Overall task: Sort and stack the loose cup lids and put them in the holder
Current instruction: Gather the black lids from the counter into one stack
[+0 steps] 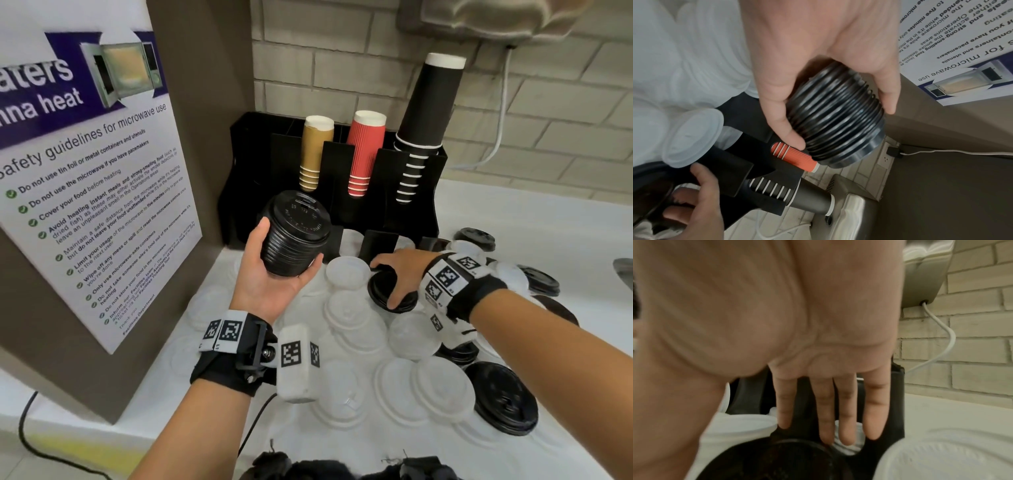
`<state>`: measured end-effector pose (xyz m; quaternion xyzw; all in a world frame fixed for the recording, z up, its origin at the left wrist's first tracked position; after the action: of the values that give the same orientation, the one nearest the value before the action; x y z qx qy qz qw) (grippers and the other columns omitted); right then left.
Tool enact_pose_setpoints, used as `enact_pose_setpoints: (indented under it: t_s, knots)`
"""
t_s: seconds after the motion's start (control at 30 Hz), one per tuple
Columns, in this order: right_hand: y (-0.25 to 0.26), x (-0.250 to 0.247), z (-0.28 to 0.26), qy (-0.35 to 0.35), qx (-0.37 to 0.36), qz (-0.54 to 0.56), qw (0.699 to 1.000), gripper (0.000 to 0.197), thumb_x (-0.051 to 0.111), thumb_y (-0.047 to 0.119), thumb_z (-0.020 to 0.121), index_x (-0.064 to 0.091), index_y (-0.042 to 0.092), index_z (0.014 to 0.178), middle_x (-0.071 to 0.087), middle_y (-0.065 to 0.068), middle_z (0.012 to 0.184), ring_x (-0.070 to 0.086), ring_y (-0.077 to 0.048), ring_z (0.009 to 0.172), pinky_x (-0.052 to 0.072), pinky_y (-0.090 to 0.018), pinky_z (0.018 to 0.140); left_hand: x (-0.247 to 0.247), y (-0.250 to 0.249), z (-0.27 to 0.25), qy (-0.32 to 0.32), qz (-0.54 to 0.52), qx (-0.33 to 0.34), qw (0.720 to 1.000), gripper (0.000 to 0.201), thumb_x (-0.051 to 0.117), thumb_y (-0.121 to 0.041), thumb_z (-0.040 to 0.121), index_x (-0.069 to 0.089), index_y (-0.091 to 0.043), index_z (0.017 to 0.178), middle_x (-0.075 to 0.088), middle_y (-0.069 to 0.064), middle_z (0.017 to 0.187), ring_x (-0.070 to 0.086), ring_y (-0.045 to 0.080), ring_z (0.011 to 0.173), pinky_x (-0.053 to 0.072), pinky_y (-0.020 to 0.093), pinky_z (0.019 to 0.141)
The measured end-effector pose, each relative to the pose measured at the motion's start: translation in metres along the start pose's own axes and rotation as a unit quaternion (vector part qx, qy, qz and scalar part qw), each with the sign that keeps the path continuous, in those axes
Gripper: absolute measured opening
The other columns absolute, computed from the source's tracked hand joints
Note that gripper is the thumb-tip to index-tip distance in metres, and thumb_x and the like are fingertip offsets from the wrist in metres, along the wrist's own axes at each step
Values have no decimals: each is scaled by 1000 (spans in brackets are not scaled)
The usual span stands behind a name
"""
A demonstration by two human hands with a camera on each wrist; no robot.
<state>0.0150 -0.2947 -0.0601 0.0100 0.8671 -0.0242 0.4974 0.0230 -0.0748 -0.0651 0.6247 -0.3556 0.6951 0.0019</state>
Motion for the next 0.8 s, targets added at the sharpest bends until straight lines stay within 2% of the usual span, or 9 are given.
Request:
enact_pose_setpoints:
  t_s: [0.17, 0.3, 0.4, 0.47, 0.53, 0.57, 0.63, 0.7, 0.8]
  knots:
    - [-4, 9, 6, -4, -28, 12, 1000, 82, 85, 28, 65, 41, 29, 134, 52, -1, 115, 54, -20, 104, 52, -34, 87, 5, 8, 2, 21, -4, -18, 1000, 61, 81, -46, 61, 74, -12, 110, 62, 17, 130, 61, 33, 118, 56, 43, 82]
    - [-11, 1, 0, -40, -21, 44, 998, 74, 82, 28, 68, 43, 31, 131, 50, -6, 116, 54, -24, 103, 53, -38, 86, 5, 12, 2, 14, -8, -22, 1000, 61, 82, -46, 61, 74, -12, 110, 63, 16, 129, 60, 33, 119, 56, 41, 82]
    - [-18, -22, -18, -96, -26, 113, 989, 70, 80, 29, 69, 43, 32, 128, 52, -7, 115, 55, -25, 102, 51, -38, 89, 5, 15, 2, 2, -8, -25, 1000, 56, 79, -46, 64, 74, -12, 108, 64, 16, 127, 61, 33, 117, 56, 40, 82]
    - [-16, -40, -39, -151, -62, 221, 962, 61, 80, 24, 70, 46, 34, 120, 56, -5, 106, 60, -22, 92, 53, -28, 79, 5, 19, 2, -15, -16, -26, 999, 56, 74, -45, 69, 71, -11, 114, 62, 17, 129, 61, 33, 116, 57, 41, 81]
    - [-5, -50, -64, -201, -112, 363, 903, 55, 81, 20, 72, 49, 38, 112, 57, 0, 98, 64, -10, 76, 52, -18, 65, 5, 25, 3, -34, -17, -25, 999, 66, 70, -44, 73, 59, -11, 129, 58, 17, 135, 59, 33, 119, 56, 42, 83]
    - [3, -53, -77, -225, -138, 417, 870, 54, 81, 19, 72, 49, 40, 111, 57, 3, 96, 64, -4, 70, 51, -15, 61, 6, 28, 3, -39, -13, -24, 999, 67, 68, -44, 74, 55, -10, 131, 58, 17, 135, 61, 33, 117, 57, 42, 83]
    - [19, -50, -97, -272, -177, 472, 820, 56, 81, 21, 72, 50, 43, 113, 58, 10, 95, 63, 3, 70, 48, -11, 60, 10, 34, 4, -33, 3, -26, 999, 56, 65, -44, 76, 63, -11, 121, 64, 16, 125, 67, 30, 106, 58, 40, 77]
    - [33, -42, -108, -318, -195, 483, 792, 56, 82, 26, 70, 51, 42, 114, 60, 12, 99, 62, 3, 78, 45, -9, 64, 11, 38, 4, -22, 26, -25, 999, 44, 61, -44, 79, 69, -15, 111, 69, 14, 116, 69, 27, 99, 58, 39, 74]
    - [44, -29, -109, -372, -182, 485, 770, 51, 82, 30, 69, 56, 35, 113, 58, 7, 109, 58, -2, 87, 42, -12, 69, 12, 45, 4, -13, 52, -28, 998, 48, 59, -42, 82, 62, -12, 120, 70, 13, 114, 70, 25, 100, 58, 39, 74]
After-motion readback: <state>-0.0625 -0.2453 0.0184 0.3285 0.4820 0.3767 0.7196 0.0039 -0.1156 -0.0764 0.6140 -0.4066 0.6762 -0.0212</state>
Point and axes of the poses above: each hand's wrist, its own z-axis towards the middle knuckle, its own x-axis out of the palm, y = z × x, the point moved 5 cm from there along z, towards the middle knuckle
